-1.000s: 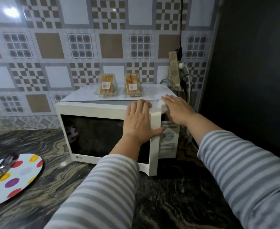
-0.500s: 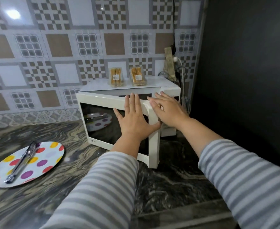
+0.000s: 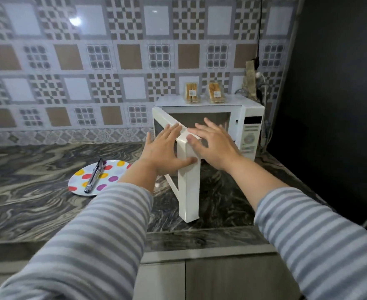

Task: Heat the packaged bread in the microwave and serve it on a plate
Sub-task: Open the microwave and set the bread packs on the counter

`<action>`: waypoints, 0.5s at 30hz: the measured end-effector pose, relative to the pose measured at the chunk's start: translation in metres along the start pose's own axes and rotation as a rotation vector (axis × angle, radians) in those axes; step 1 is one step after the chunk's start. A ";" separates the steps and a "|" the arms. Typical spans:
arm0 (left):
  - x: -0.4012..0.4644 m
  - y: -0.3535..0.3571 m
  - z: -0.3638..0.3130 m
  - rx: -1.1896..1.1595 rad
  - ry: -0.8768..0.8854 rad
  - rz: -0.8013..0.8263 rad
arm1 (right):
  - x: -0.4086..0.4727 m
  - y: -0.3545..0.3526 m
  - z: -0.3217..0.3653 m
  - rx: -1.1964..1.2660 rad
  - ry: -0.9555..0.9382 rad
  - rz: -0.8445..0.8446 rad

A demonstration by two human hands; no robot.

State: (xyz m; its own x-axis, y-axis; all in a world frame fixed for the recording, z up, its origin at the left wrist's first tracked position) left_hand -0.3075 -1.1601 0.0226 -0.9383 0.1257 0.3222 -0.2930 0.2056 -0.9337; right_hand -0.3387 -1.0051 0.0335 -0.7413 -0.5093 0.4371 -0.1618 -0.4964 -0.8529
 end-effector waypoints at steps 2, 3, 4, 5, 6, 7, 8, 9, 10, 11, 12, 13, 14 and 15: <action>-0.010 -0.009 0.008 -0.029 -0.024 0.001 | 0.003 0.007 0.013 0.042 -0.014 0.010; -0.014 -0.013 0.012 -0.042 -0.037 0.001 | 0.005 0.010 0.018 0.069 -0.012 0.013; -0.017 -0.016 0.015 -0.053 -0.048 -0.005 | 0.006 0.012 0.021 0.101 -0.004 0.002; -0.020 -0.019 0.018 -0.061 -0.056 -0.022 | 0.006 0.014 0.022 0.125 0.009 -0.011; -0.021 -0.022 0.019 -0.059 -0.064 -0.047 | 0.006 0.016 0.021 0.145 0.021 -0.017; -0.021 -0.026 0.020 -0.043 -0.075 -0.076 | 0.005 0.017 0.019 0.166 0.037 -0.013; -0.019 -0.030 0.019 -0.018 -0.089 -0.105 | 0.003 0.018 0.015 0.184 0.058 -0.003; -0.017 -0.034 0.016 0.008 -0.107 -0.131 | 0.001 0.019 0.009 0.189 0.080 0.013; -0.014 -0.037 0.012 0.030 -0.122 -0.151 | -0.002 0.019 0.002 0.178 0.105 0.031; -0.009 -0.040 0.005 0.045 -0.129 -0.167 | -0.004 0.019 -0.006 0.156 0.129 0.051; -0.003 -0.041 -0.005 0.055 -0.122 -0.182 | -0.007 0.020 -0.016 0.133 0.148 0.070; 0.005 -0.041 -0.017 0.057 -0.101 -0.198 | -0.011 0.021 -0.026 0.116 0.161 0.089; 0.013 -0.041 -0.030 0.056 -0.072 -0.212 | -0.014 0.023 -0.037 0.105 0.172 0.111; 0.021 -0.039 -0.043 0.053 -0.044 -0.220 | -0.017 0.024 -0.047 0.094 0.176 0.129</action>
State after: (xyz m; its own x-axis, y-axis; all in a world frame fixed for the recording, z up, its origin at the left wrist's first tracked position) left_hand -0.3081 -1.1234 0.0732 -0.8574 0.0412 0.5129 -0.4996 0.1721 -0.8490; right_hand -0.3606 -0.9756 -0.0078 -0.8553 -0.4466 0.2626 -0.0031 -0.5025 -0.8646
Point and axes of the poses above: each hand's wrist, its own x-axis towards the middle knuckle, its own y-axis out of the palm, z = x × y, the point moved 3 cm from there along x, towards the middle knuckle, and after that the axes turned 6 degrees about z, right-handed, at the moved point
